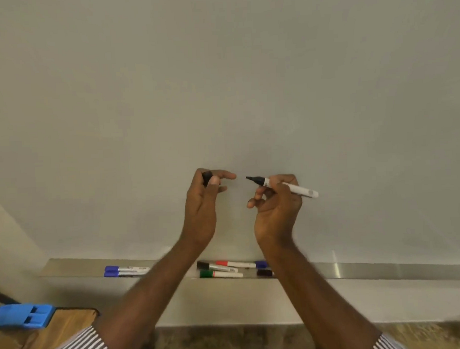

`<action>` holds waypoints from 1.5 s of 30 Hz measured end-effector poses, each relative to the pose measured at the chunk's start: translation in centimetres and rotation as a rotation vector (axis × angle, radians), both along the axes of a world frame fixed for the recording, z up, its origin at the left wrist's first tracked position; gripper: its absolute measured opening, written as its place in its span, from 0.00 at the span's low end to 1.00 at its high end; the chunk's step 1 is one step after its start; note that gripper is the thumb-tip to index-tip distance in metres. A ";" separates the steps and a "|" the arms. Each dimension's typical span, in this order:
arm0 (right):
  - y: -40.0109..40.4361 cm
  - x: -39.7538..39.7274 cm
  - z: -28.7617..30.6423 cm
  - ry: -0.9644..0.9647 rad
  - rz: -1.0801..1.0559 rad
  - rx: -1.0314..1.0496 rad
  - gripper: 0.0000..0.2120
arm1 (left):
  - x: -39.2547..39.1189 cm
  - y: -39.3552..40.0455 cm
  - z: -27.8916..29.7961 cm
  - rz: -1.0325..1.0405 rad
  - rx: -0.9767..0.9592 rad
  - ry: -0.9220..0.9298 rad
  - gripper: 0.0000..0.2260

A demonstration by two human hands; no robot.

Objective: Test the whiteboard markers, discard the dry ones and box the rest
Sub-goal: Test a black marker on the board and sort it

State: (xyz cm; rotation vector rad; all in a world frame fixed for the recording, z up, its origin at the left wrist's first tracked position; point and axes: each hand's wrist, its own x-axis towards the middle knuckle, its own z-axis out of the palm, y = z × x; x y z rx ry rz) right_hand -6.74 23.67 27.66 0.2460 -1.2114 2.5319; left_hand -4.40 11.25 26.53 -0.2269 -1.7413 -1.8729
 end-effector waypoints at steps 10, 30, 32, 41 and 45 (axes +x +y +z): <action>0.1 -3.8 12.8 0.336 -0.034 -0.004 0.02 | -3.5 -3.6 14.0 0.204 -0.636 0.551 0.06; 1.9 -6.7 36.1 0.689 -0.099 0.011 0.05 | -7.6 -9.4 38.9 0.817 -1.301 0.968 0.19; 2.4 -7.0 38.0 0.709 -0.113 0.024 0.05 | -7.9 -10.4 41.0 0.870 -1.284 0.949 0.20; 4.7 -8.5 44.9 0.830 -0.280 0.127 0.05 | -9.0 -13.1 47.1 0.987 -1.185 0.805 0.27; 5.2 -10.1 47.1 0.916 -0.401 0.230 0.01 | -10.8 -13.9 46.7 1.025 -1.218 0.782 0.28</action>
